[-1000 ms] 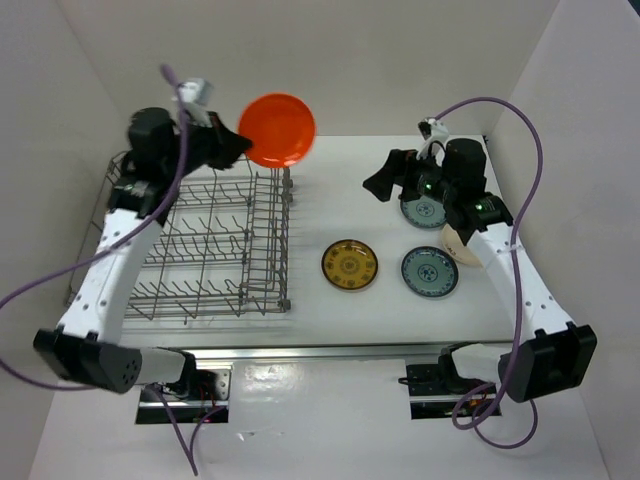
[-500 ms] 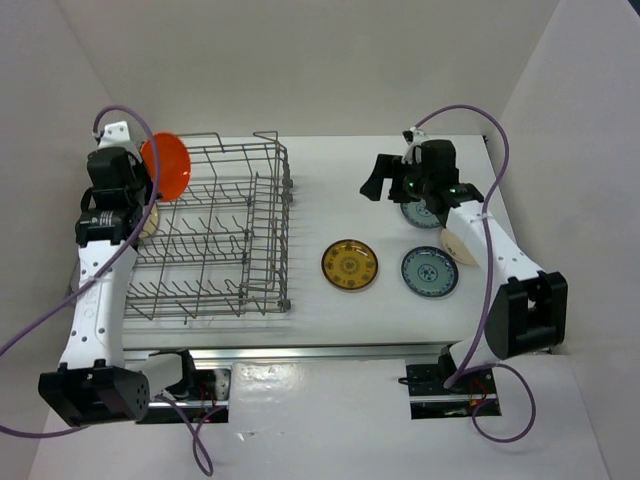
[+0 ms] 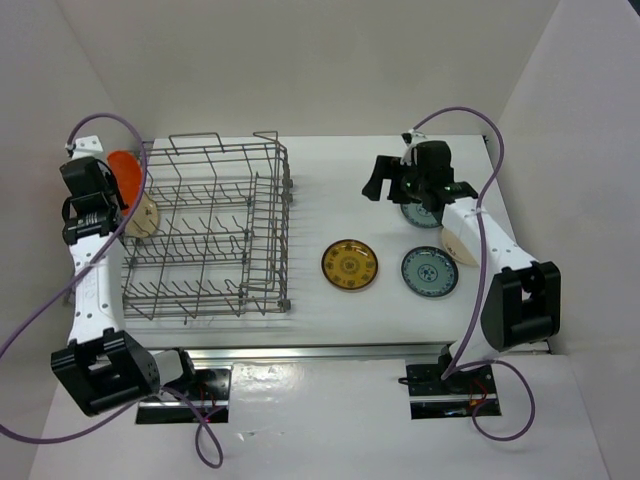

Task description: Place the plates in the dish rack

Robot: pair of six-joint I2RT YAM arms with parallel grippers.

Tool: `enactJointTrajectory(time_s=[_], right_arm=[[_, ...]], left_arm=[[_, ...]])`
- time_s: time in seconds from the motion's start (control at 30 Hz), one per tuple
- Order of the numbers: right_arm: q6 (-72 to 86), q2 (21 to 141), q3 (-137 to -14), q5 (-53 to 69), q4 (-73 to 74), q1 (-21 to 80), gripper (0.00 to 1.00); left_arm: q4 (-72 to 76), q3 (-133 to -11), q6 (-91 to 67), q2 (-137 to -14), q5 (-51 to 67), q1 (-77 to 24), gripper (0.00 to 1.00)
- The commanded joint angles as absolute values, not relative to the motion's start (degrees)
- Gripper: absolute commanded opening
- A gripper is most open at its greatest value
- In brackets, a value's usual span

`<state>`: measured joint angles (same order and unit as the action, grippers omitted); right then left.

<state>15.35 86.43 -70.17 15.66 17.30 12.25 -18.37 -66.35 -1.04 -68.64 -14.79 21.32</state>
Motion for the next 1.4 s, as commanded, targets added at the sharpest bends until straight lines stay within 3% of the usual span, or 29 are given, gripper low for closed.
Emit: enactJointTrajectory(time_s=[0.0, 0.27, 0.73, 1.37], right_arm=[[14.94, 88.58, -71.81, 14.06, 15.65, 12.66, 1.0], [14.94, 91.58, -72.42, 15.21, 14.51, 12.66, 1.0], [14.94, 95.27, -74.0, 16.35, 14.5, 12.66, 1.0], [16.0, 94.75, -73.48, 16.88, 15.03, 12.66, 1.0]], left_arm=[[-12.57, -68.38, 6.31, -71.35, -9.68, 22.76, 0.0], [-10.02, -67.32, 8.09, -78.39, -4.66, 24.61, 0.0], [-8.17, -66.71, 5.02, -82.52, -10.63, 25.14, 0.0], [-20.65, -75.32, 1.93, -91.85, -11.43, 23.47, 0.0]])
